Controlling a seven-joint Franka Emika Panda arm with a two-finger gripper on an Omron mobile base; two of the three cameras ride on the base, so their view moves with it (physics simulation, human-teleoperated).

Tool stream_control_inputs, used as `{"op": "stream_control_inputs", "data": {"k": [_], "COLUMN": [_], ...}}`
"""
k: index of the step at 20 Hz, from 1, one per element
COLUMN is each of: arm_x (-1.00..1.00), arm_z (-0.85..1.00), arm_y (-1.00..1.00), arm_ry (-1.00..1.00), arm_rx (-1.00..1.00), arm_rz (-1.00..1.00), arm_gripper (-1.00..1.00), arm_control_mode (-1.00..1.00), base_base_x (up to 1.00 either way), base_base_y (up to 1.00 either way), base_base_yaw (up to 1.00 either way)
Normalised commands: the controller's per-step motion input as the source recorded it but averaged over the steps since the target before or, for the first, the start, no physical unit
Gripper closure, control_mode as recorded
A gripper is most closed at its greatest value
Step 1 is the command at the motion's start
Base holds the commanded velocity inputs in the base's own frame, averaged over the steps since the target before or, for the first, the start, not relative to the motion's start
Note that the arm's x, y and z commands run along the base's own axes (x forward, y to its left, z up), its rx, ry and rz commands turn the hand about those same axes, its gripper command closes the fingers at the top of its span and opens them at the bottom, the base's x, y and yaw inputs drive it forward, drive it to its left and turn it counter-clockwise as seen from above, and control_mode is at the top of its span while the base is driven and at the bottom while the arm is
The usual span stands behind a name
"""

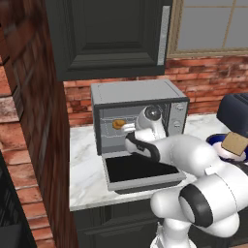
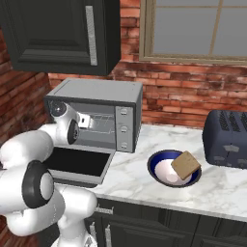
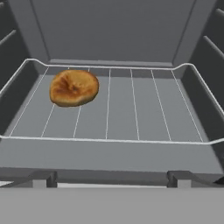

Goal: Pick up the heated bread from the toaster oven and place it in the bowl. Then move the bread bowl to the dining counter.

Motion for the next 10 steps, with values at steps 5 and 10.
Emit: {"op": "stream_control_inputs", "data": {"k": [5,10], "arm_x": [0.24,0.14], "arm_z": [-0.27,-0.27], "arm_y": [-0.12,-0.18], "arm_ry": [0.00,0.00], "arm_rx": [0.01,0.02], "arm_rz": [-0.03,-0.03], "arm_gripper": [-1.00,-1.00], "arm_control_mode": [-1.00,-1.00], "base_base_x": [0.00,0.00], "base_base_y": [0.00,0.00], "base_base_yaw": [0.00,0.00]}}
